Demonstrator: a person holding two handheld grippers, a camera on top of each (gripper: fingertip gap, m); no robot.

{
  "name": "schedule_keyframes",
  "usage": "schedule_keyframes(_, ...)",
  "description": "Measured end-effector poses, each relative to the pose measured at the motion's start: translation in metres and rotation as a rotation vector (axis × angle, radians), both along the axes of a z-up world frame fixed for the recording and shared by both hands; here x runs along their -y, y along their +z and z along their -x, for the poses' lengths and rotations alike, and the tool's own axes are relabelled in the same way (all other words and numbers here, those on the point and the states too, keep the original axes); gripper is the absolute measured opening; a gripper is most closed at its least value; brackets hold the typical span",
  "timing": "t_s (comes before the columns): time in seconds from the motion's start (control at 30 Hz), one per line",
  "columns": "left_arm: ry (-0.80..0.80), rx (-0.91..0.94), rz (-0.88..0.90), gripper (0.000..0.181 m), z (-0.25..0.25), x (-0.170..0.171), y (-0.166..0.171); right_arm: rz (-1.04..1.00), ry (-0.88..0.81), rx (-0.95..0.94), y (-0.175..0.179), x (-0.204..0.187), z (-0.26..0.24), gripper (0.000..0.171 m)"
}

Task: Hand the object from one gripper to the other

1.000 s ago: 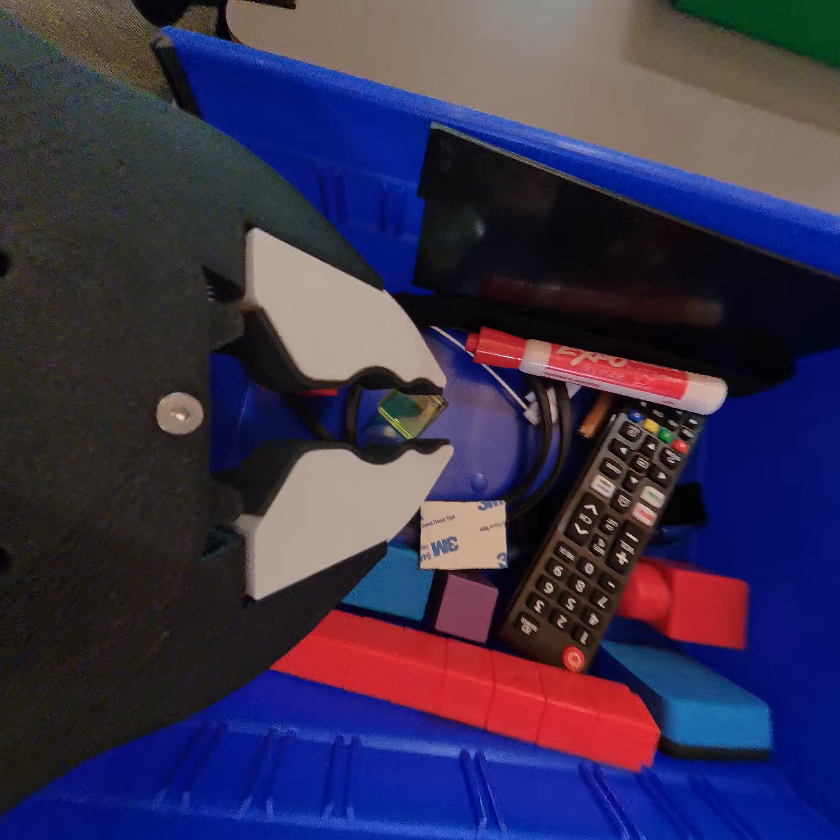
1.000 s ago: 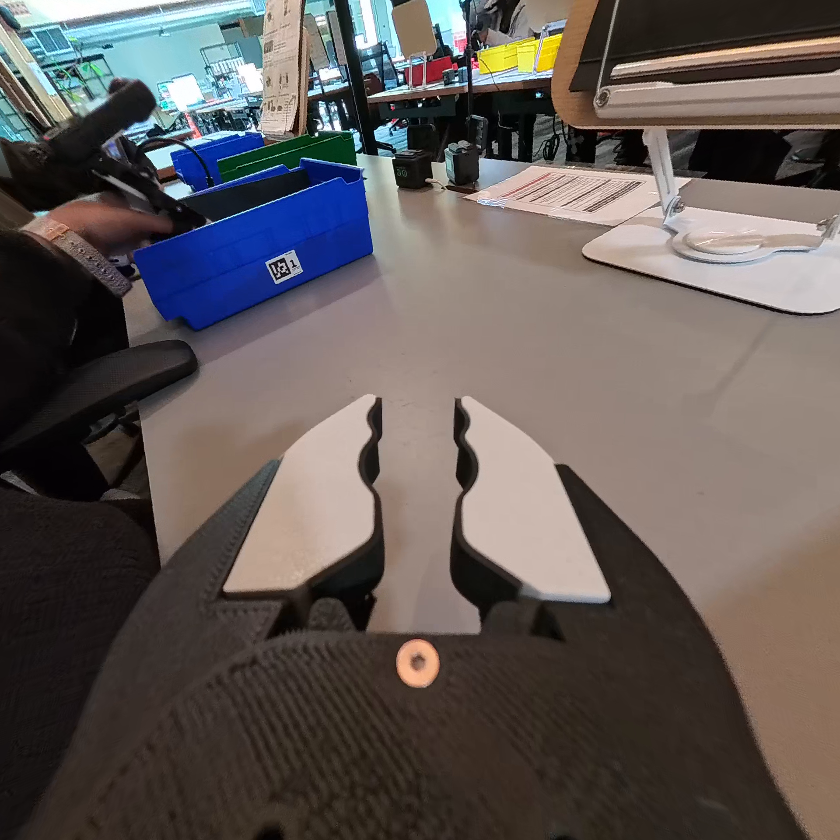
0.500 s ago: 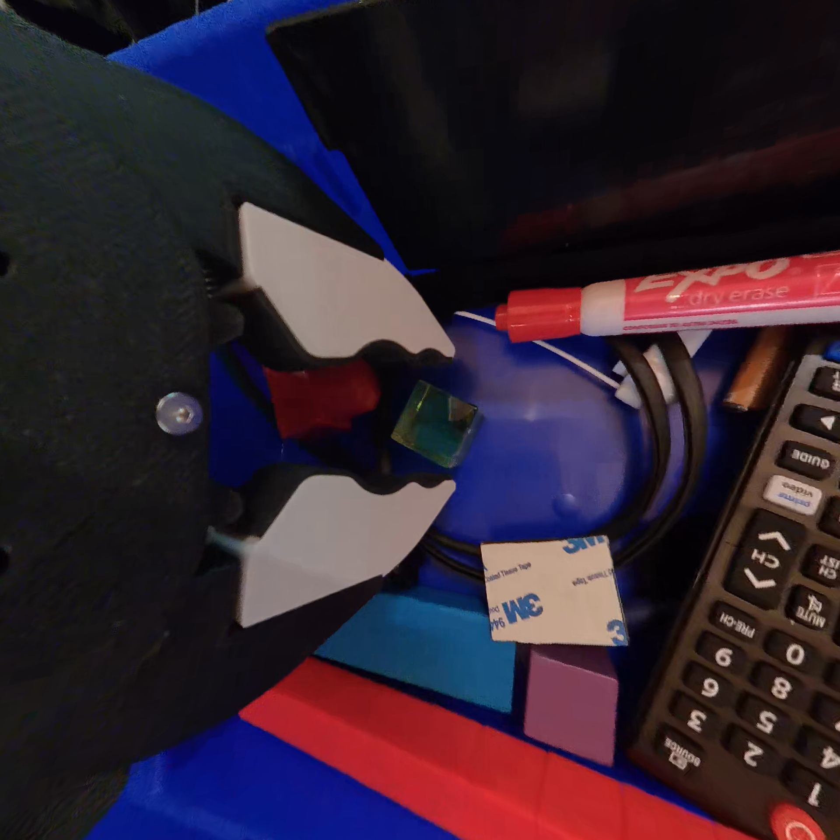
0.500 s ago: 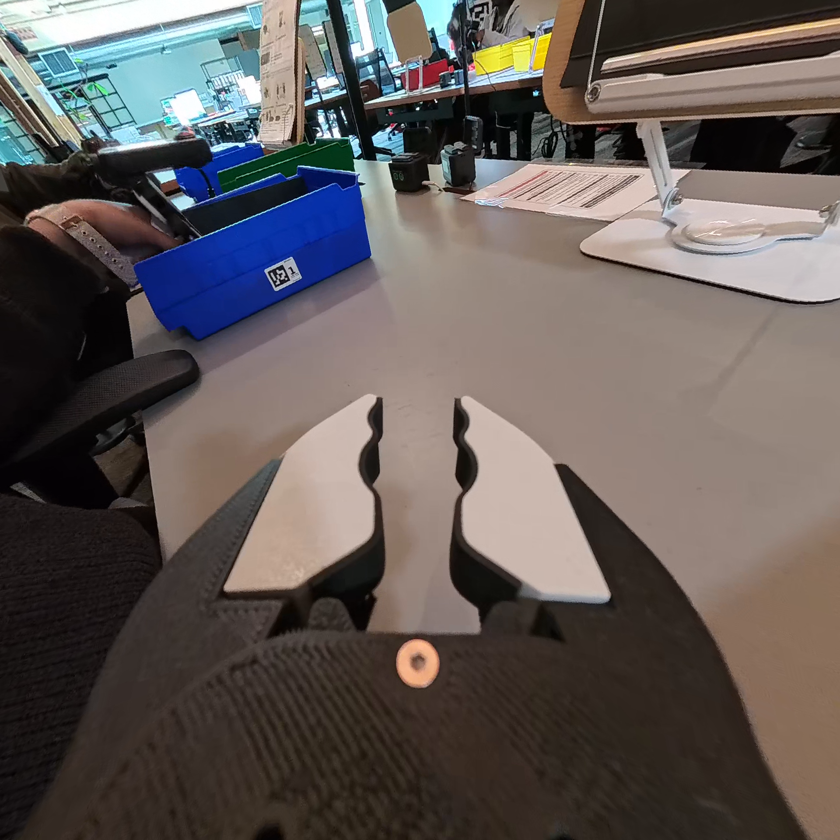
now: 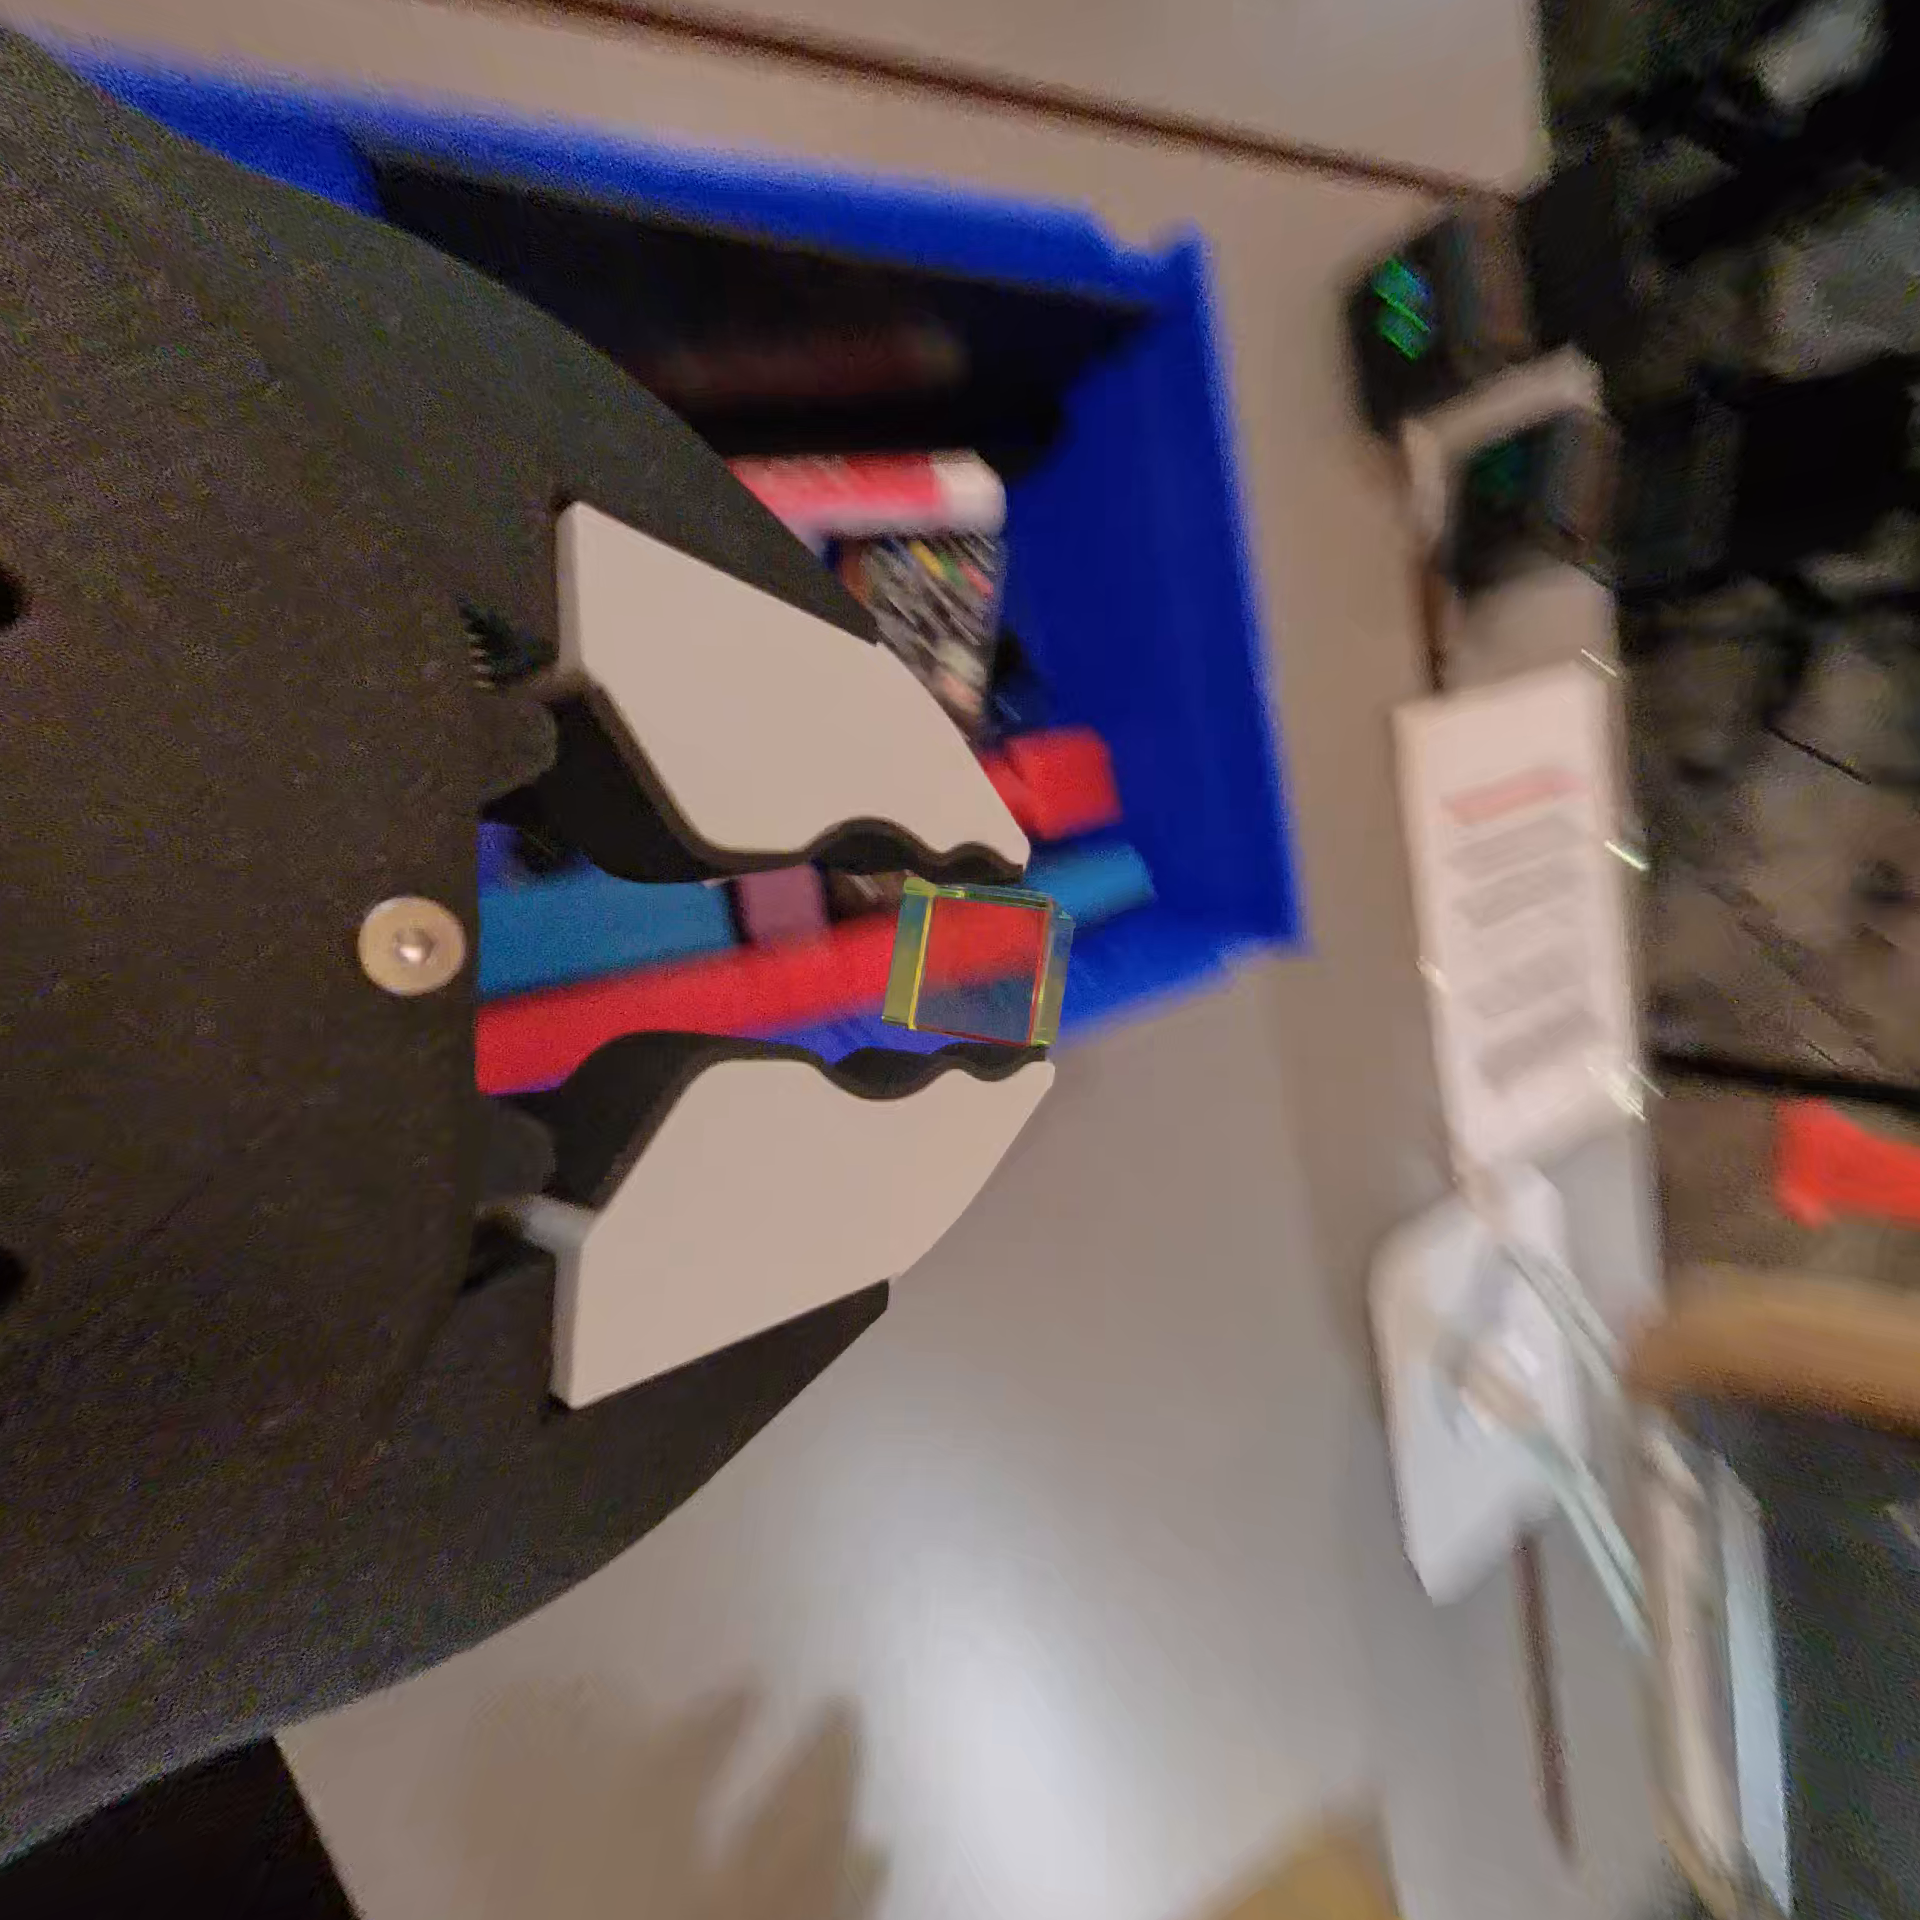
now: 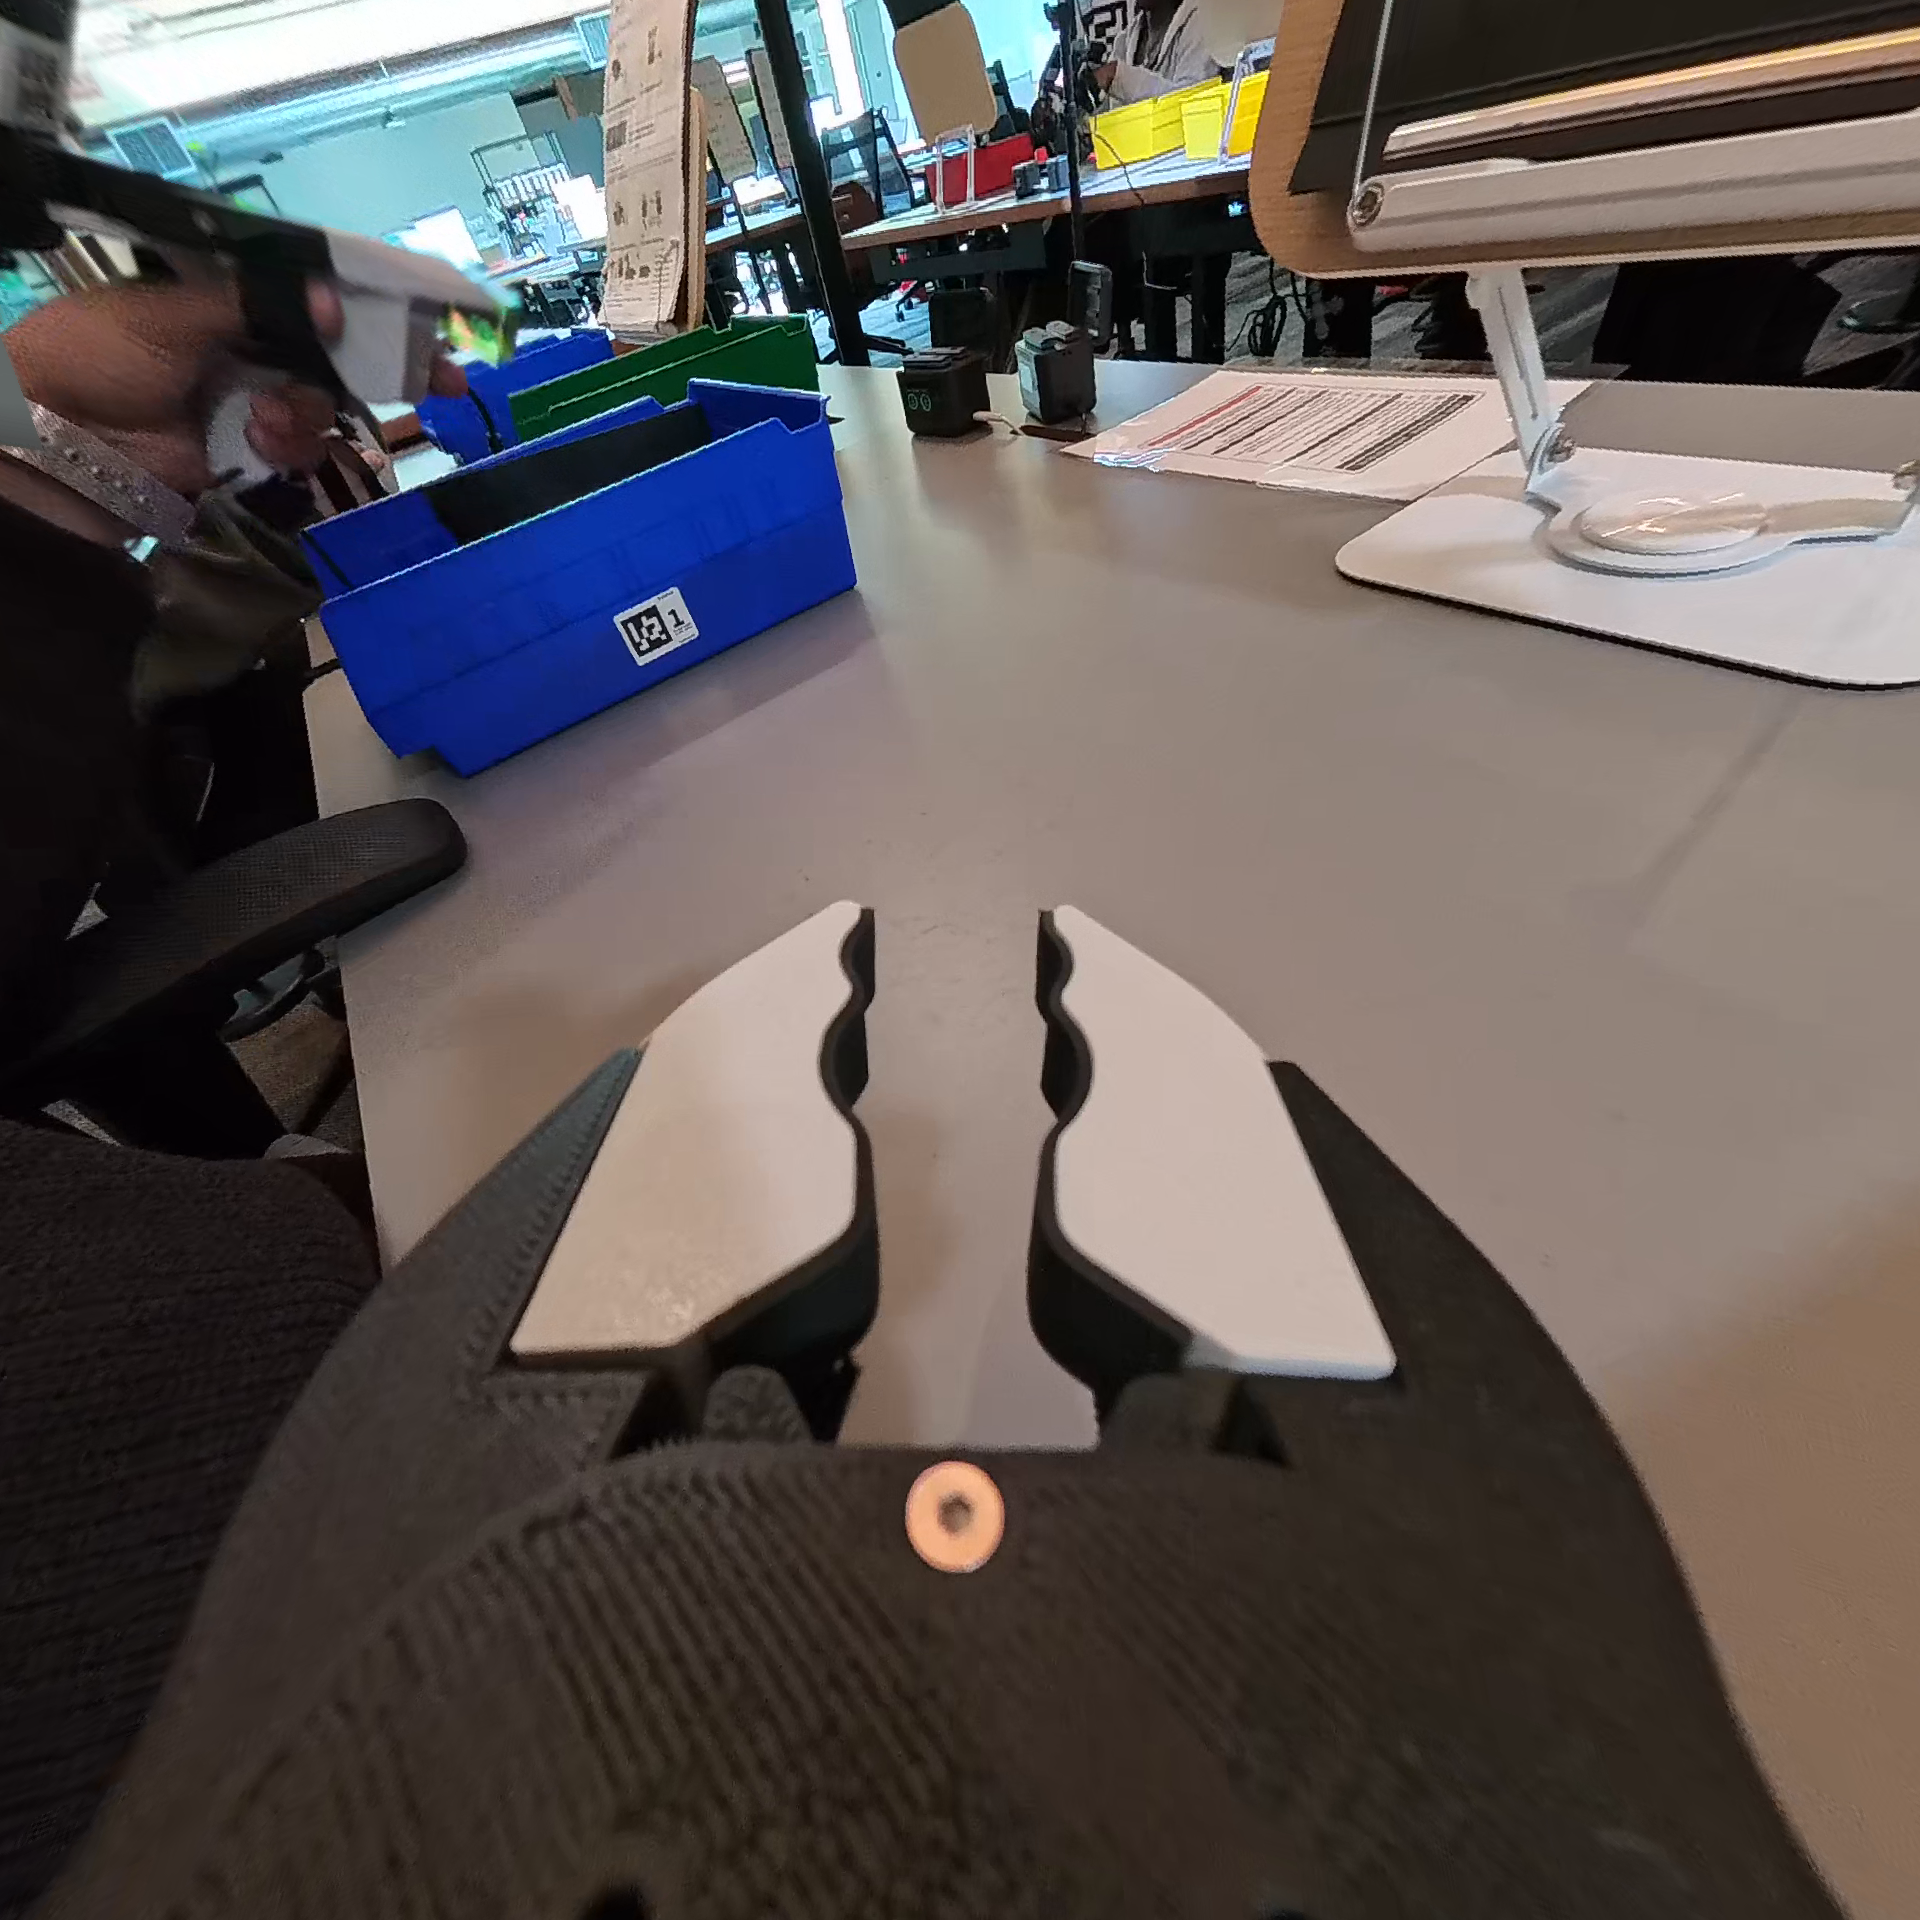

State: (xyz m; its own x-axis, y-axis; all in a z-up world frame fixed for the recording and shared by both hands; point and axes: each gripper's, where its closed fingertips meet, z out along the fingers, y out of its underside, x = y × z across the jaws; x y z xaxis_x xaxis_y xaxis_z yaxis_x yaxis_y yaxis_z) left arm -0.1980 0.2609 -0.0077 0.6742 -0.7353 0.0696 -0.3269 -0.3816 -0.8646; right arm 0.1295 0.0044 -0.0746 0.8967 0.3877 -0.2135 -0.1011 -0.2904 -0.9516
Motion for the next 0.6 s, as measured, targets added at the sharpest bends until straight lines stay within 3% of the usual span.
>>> schedule_keyframes(0.03, -0.086, 0.092, -0.028, 0.033, -0.025, 0.012, 0.015, -0.001, 0.001, 0.004, 0.000, 0.000, 0.001, 0.030)
schedule_keyframes(0.17, -0.432, 0.381, 0.023, 0.032, -0.121, 0.076, 0.046, -0.013, 0.009, 0.020, 0.002, 0.001, 0.004, 0.030)
schedule_keyframes(0.3, -0.647, 0.486, 0.182, 0.033, -0.202, 0.137, 0.034, -0.123, -0.003, 0.094, 0.014, -0.006, 0.004, 0.040)
schedule_keyframes(0.43, -0.706, 0.528, 0.366, 0.032, -0.265, 0.173, -0.004, -0.294, -0.034, 0.036, 0.050, -0.021, 0.007, 0.044)
schedule_keyframes(0.53, -0.669, 0.661, 0.470, 0.031, -0.298, 0.179, -0.020, -0.355, -0.057, -0.127, 0.084, -0.033, 0.001, 0.047)
schedule_keyframes(0.6, -0.637, 0.679, 0.526, 0.031, -0.311, 0.179, -0.039, -0.395, -0.091, -0.132, 0.099, -0.035, -0.010, 0.047)
